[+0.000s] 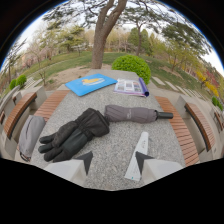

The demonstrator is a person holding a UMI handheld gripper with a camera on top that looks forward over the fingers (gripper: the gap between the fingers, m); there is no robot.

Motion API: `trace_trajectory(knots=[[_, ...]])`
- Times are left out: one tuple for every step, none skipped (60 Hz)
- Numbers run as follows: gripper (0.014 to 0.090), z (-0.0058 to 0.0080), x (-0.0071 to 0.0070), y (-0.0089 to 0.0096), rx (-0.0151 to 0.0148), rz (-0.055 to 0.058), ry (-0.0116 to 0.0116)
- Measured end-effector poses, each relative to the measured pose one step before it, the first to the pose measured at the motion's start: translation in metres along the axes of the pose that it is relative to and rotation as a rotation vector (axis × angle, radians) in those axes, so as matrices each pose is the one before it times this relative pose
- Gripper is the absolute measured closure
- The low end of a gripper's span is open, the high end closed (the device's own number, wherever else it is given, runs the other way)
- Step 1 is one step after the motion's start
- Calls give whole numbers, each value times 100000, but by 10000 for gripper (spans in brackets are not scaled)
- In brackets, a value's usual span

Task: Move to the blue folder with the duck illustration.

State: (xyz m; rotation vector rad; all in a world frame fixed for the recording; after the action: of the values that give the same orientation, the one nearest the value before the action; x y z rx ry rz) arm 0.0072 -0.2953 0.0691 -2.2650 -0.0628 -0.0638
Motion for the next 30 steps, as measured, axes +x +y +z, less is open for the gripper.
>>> trace_trajectory(knots=[[199,70,394,-360,-9,-205,-61],[199,2,-55,-58,74,-69,-83],[200,16,-52,-84,103,-32,-99],[199,21,-28,-75,74,41,-14],[198,-81,-123,104,38,66,157],[198,41,-75,-158,34,-59,-3],[198,-11,-79,-56,111,-40,-67],[197,-9,-122,-76,194,-46,-162],[199,-29,-120,-104,166,-41,-58],[198,-19,-147,-112,175,-44,-18],[198,-43,-173,-102,216,-81,-48],[198,-173,-364,13,305,-84,-135],[197,229,2,-250,228,-179,-225],[198,5,-194,-109,233,-129,-193],[198,0,-223,-121,176,-81,-118],[198,15,-215,-96,174,-96,-154],[198,8,-288,-130,176,-132,-223],[198,237,-568,-79,245,-117,-250],[198,-303,-175,-318,50,-190,-186],[199,-6,-320,-113,240,-83,-242],[197,16,-332,-186,272,-106,-311],[198,53,-346,-207,268,-111,-289],[197,-12,-413,-274,302,-84,-213],[198,47,-352,-217,388,-4,-298],[197,56,-373,-292,422,34,-330],[199,53,-400,-302,392,-2,-312],[197,66,-374,-297,364,-22,-240],[198,35,-440,-277,301,-48,-211],[198,86,-390,-330,476,-62,-294],[199,87,-328,-360,455,-48,-202]])
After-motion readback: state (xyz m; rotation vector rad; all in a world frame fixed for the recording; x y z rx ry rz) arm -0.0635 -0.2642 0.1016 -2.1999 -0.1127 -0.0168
